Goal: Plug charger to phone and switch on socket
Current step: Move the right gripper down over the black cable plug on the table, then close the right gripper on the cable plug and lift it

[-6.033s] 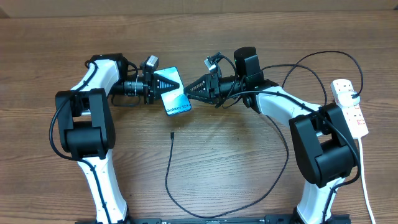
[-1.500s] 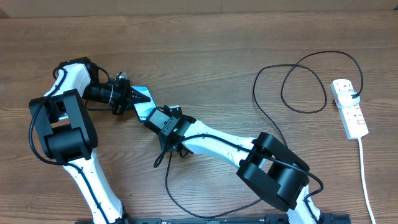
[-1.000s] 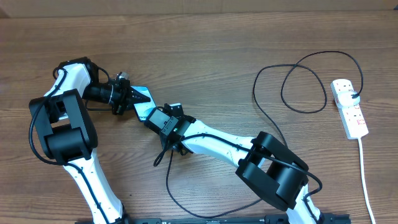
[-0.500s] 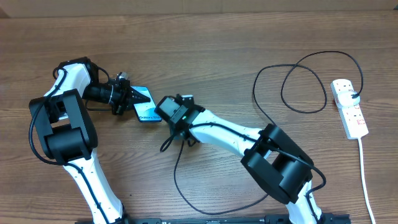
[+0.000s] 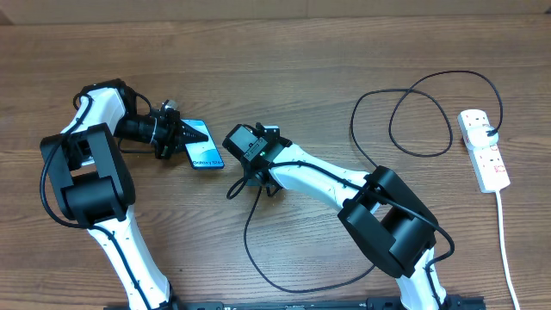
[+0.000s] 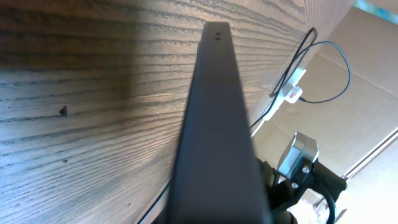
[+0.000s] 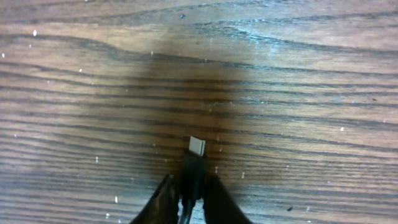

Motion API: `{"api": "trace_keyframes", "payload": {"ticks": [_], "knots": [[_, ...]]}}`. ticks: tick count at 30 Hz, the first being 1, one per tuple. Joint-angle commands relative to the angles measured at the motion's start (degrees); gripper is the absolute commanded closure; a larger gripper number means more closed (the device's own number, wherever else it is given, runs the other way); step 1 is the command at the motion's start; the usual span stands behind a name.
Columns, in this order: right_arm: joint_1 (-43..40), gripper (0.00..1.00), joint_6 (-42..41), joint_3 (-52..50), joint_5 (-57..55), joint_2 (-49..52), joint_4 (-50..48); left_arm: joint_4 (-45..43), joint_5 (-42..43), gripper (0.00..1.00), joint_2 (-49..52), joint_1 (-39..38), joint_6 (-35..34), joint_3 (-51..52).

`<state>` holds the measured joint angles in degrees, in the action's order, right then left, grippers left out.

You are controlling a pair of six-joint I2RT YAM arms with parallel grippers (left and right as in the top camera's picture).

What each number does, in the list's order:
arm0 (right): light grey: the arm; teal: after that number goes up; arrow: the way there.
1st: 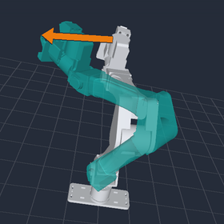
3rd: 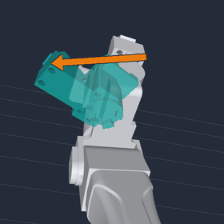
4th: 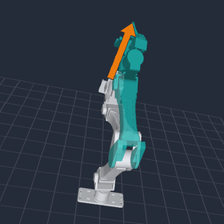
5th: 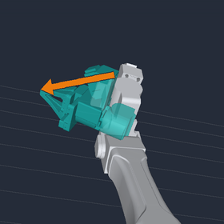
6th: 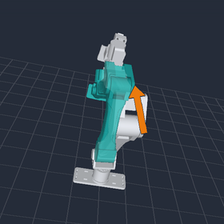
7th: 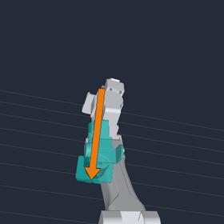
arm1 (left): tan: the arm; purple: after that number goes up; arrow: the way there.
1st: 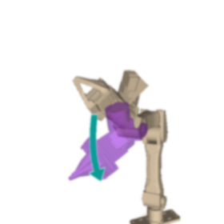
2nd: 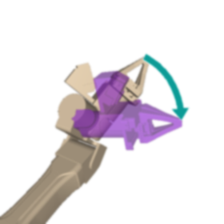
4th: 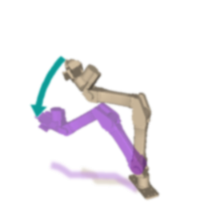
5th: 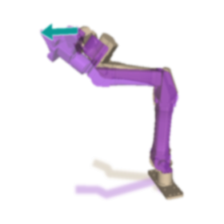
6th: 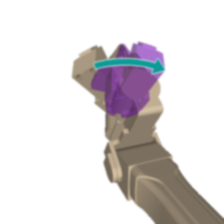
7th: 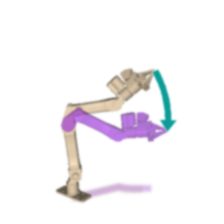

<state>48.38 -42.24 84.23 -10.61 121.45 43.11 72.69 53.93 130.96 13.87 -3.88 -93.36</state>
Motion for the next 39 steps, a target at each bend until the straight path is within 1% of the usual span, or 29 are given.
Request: {"api": "trace_keyframes", "payload": {"ticks": [1, 6, 8, 12, 14, 15, 16, 17, 18, 20, 22, 28, 34, 39], "knots": [[0.17, 0.90, -1.53, -0.55, 1.92, 1.70, 0.94, 0.46, 1.11, 0.96, -0.85, -0.44, 1.33, -0.96], [0.07, 0.92, -1.49, -0.55, 2.29, 1.70, 0.85, 0.57, 1.11, 0.96, -0.85, -0.44, 1.36, -0.96], [0.07, 0.96, -1.44, -0.55, 3.23, 1.70, 0.31, 0.55, 1.11, 0.96, -0.85, -0.44, 1.36, -0.96], [0.07, 0.96, -1.46, -0.52, 3.39, 1.68, 0.39, 0.57, 1.11, 0.96, -0.85, -0.44, 1.36, -0.96], [-0.11, 0.89, -1.46, -0.52, 3.39, 1.68, 0.42, 0.59, 1.14, 0.96, -0.85, -0.42, 1.33, -0.96], [-0.15, 0.81, -1.46, -0.52, 3.39, 1.68, 0.44, 0.59, 1.14, 0.96, -0.85, -0.42, 1.33, -0.96], [-0.26, 0.69, -1.46, -0.55, 3.37, 1.68, 0.35, 0.59, 1.14, 0.96, -0.85, -0.42, 1.31, -0.96], [-0.44, 0.60, -1.44, -0.55, 3.32, 1.68, 0.15, 0.57, 1.14, 0.96, -0.85, -0.42, 1.29, -0.96], [-0.59, 0.57, -1.44, -0.55, 3.30, 1.68, 0.07, 0.57, 1.16, 0.96, -0.85, -0.42, 1.31, -0.96], [-0.92, 0.57, -1.44, -0.55, 3.17, 1.68, -0.33, 0.57, 1.14, 0.96, -0.85, -0.42, 1.31, -0.96], [-1.29, 0.62, -1.42, -0.55, 3.17, 1.68, -0.59, 0.57, 1.14, 0.96, -0.85, -0.42, 1.31, -0.96], [-2.29, 0.68, -1.49, -0.55, 3.19, 1.68, -0.24, 0.57, 1.14, 0.96, -0.85, -0.42, 1.33, -0.96], [-2.38, 0.69, -1.49, -0.55, 3.19, 1.70, -0.20, 0.57, 1.14, 0.96, -0.85, -0.42, 1.33, -0.96], [-2.38, 0.81, -1.49, -0.59, 3.45, 1.70, 0.13, 0.59, 1.14, 0.96, -0.85, -0.42, 1.33, -0.96]]}}
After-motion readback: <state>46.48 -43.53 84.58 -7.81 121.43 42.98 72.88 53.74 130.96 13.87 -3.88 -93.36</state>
